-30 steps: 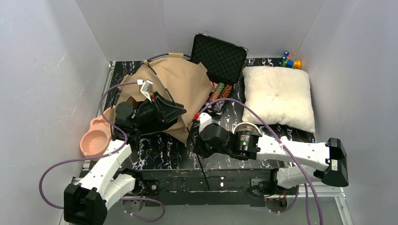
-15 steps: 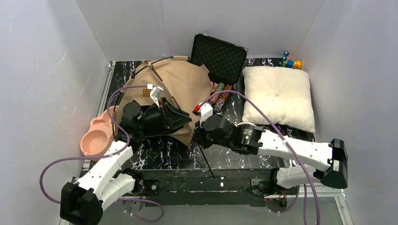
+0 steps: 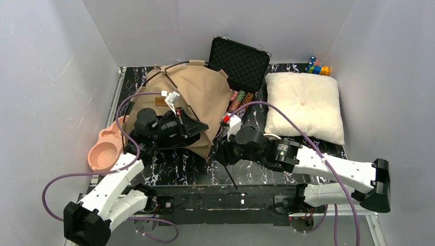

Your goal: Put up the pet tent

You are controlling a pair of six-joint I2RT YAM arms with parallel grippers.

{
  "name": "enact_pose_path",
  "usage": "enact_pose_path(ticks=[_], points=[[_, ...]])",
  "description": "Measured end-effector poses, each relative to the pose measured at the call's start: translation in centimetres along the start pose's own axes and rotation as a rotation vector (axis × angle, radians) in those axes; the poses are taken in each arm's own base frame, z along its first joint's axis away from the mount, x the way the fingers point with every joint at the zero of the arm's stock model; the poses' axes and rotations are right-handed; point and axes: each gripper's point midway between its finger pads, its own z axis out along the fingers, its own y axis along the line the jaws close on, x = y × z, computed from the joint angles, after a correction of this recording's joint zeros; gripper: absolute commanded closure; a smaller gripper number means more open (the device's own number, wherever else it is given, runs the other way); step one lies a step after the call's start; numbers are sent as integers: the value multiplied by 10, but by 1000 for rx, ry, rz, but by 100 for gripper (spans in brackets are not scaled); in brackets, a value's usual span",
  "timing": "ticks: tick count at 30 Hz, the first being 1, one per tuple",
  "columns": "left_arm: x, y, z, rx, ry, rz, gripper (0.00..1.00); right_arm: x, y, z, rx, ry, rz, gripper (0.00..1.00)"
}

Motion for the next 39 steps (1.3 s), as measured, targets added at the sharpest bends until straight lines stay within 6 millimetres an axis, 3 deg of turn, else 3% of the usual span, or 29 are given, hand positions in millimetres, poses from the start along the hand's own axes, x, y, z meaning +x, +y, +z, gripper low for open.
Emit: enact_pose_path(ticks=[4,12,14,17,18,20,22,25,29,39], points=[[-6,3,2,-31,-11,-23,100,21,5,-10,-56,40,41,42],[-16,-2,3,-44,-15,-34,100,77,-2,-6,-51,174,101,41],[-18,-4,3,-43,-18,-32,100,83,-2,-6,-47,188,107,47],[-18,-4,3,-46,-15,-33,100,91,-5,-6,-37,204,117,66],[-17,-3,3,-48,-13,-34,95,93,-6,-6,-33,208,120,76],[-17,-3,3,-47,-12,-32,76,93,-6,-6,-29,210,125,95],[-17,-4,3,-40,-12,-15,52,93,-5,-6,-31,211,126,99],[-20,-11,4,5,-16,25,30,92,-2,-6,-46,205,121,99],[-20,-24,7,103,5,71,25,92,-1,-5,-49,212,116,99],[-13,-22,12,156,45,151,21,81,-3,-9,-32,226,49,99]])
